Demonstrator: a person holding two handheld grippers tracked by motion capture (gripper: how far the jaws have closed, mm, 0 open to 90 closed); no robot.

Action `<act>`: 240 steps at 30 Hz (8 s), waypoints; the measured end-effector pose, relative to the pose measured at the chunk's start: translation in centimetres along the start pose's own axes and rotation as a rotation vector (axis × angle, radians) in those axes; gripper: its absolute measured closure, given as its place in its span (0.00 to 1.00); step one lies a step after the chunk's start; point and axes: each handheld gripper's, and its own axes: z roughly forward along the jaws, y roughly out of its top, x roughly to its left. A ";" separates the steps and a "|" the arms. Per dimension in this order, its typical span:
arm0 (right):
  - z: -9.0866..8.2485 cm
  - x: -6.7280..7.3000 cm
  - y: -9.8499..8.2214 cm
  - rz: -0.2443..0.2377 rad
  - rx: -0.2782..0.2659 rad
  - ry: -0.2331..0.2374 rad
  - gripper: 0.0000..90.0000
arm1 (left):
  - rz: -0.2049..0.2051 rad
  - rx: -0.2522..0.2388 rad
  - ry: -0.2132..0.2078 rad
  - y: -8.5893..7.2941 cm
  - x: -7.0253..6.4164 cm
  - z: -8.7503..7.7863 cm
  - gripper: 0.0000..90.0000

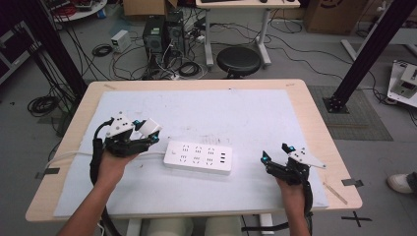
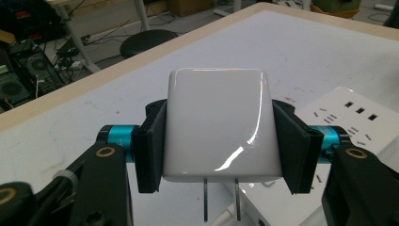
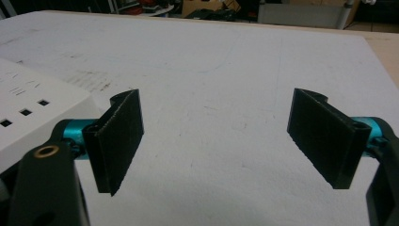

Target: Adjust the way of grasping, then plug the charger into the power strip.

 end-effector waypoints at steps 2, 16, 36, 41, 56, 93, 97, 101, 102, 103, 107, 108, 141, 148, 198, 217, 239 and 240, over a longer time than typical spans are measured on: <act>0.0 0.0 0.0 -0.009 -0.006 0.001 0.22 | 0.007 -0.001 -0.013 0.0 -0.2 0.1 0.47; -0.4 -0.1 -0.2 -0.021 -0.039 0.058 0.22 | 0.110 0.000 -0.140 0.4 -2.3 -0.3 0.47; -2.0 1.5 1.6 0.020 -0.001 0.328 0.22 | 0.282 0.042 -0.276 0.4 -5.8 1.0 0.47; -2.2 2.8 1.9 0.003 0.007 0.389 0.22 | 0.327 0.057 -0.307 0.2 -6.7 1.3 0.47; -1.6 6.5 2.9 -0.001 0.027 0.529 0.22 | 0.440 0.080 -0.364 -0.2 -9.4 2.1 0.47; 1.7 10.0 3.4 0.191 0.237 0.810 0.22 | 0.687 0.065 -0.384 -0.4 -13.6 3.7 0.47; 1.9 10.0 3.5 0.214 0.266 0.824 0.22 | 0.706 0.065 -0.384 -0.4 -13.9 3.9 0.47; 2.1 9.9 3.5 0.236 0.281 0.837 0.22 | 0.719 0.064 -0.388 -0.6 -14.3 4.2 0.47; 2.1 9.9 3.5 0.239 0.284 0.838 0.22 | 0.728 0.062 -0.387 -0.5 -14.4 4.2 0.47; 2.2 9.9 3.5 0.241 0.290 0.841 0.22 | 0.728 0.064 -0.389 -0.6 -14.4 4.2 0.47; 2.4 10.0 3.4 0.256 0.306 0.851 0.22 | 0.729 0.061 -0.392 -0.6 -14.6 4.3 0.47; 2.5 10.1 3.4 0.269 0.318 0.861 0.22 | 0.732 0.061 -0.393 -0.7 -14.6 4.4 0.47; 4.3 11.2 3.1 0.342 0.437 0.940 0.43 | 0.756 0.040 -0.404 -0.7 -15.6 4.6 0.47; 4.4 11.2 3.1 0.341 0.433 0.997 0.60 | 0.768 0.037 -0.402 -0.7 -15.8 4.6 0.47; -1.1 3.6 5.3 0.168 0.312 0.662 0.71 | 0.133 -0.043 -0.194 -2.6 -5.7 0.8 0.26; 0.3 4.8 8.6 0.005 0.373 0.613 0.71 | 0.049 -0.098 -0.102 -4.0 -2.5 -1.5 0.26; 3.5 7.2 11.5 -0.163 0.494 0.601 0.71 | 0.006 -0.122 -0.047 -5.4 -0.2 -2.4 0.26; 3.7 7.3 11.6 -0.167 0.497 0.602 0.71 | 0.006 -0.122 -0.047 -5.4 -0.2 -2.4 0.26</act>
